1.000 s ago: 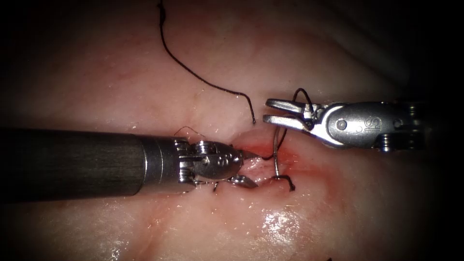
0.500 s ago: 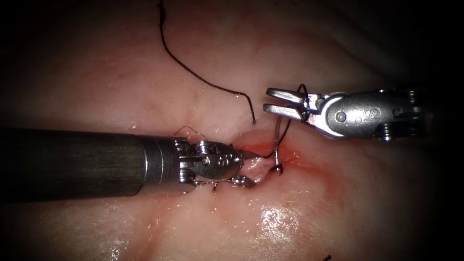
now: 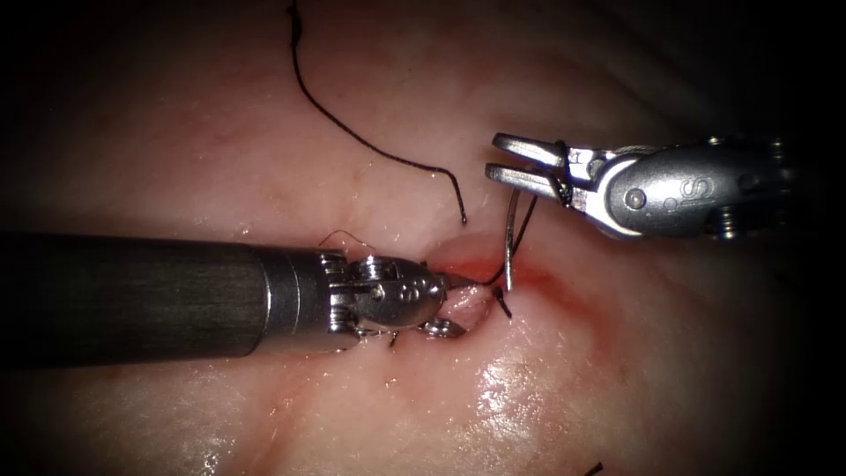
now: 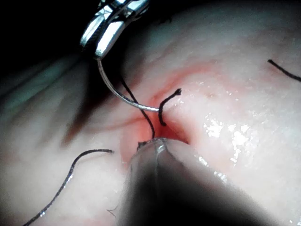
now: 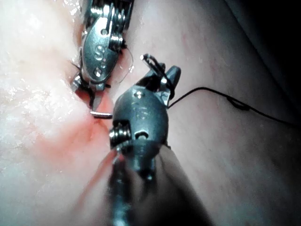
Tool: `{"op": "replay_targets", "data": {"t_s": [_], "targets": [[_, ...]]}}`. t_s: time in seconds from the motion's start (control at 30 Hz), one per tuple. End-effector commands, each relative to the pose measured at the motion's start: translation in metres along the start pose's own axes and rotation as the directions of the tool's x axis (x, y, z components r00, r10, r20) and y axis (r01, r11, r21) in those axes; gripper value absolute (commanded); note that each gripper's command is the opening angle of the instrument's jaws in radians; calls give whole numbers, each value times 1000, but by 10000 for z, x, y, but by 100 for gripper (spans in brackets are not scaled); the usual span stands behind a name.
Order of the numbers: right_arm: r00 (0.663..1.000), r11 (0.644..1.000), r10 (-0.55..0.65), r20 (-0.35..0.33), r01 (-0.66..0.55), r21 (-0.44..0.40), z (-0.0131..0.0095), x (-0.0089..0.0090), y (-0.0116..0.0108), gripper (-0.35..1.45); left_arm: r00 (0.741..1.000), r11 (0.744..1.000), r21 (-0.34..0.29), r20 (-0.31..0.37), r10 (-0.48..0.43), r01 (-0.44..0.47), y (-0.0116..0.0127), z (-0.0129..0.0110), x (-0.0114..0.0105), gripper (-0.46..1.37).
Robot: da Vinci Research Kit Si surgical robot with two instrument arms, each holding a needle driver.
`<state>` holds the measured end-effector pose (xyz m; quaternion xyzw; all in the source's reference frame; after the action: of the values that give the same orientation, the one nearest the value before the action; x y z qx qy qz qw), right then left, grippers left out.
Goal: Wound Closure
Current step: Rotate the needle through the skin below the incision with the right gripper
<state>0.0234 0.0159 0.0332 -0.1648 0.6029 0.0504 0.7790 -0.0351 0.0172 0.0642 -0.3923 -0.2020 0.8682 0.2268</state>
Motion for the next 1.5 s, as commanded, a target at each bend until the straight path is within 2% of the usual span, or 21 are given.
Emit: {"op": "replay_targets", "data": {"t_s": [0.03,0.3,0.5,1.13,1.27,1.5], "targets": [[1000,1000,-6,-1,6,-15,1,0,1,-35,1000,1000,5,0,1,-1,0,1,0,64],[999,999,-41,7,41,-19,10,3,8,-35,1000,1000,7,0,2,-2,2,1,-2,61],[999,999,-42,6,42,-25,13,5,4,-35,1000,1000,7,0,2,-2,2,1,-1,64],[992,990,-126,-4,125,-61,14,7,-44,-35,999,999,6,-11,-34,34,-1,-7,10,77],[988,985,-157,-5,156,-68,11,9,-61,-35,999,999,4,-14,-42,43,-3,-9,13,77],[978,974,-207,15,208,-87,12,9,-75,-35,999,999,4,-13,-50,50,-1,-11,14,72]]}}
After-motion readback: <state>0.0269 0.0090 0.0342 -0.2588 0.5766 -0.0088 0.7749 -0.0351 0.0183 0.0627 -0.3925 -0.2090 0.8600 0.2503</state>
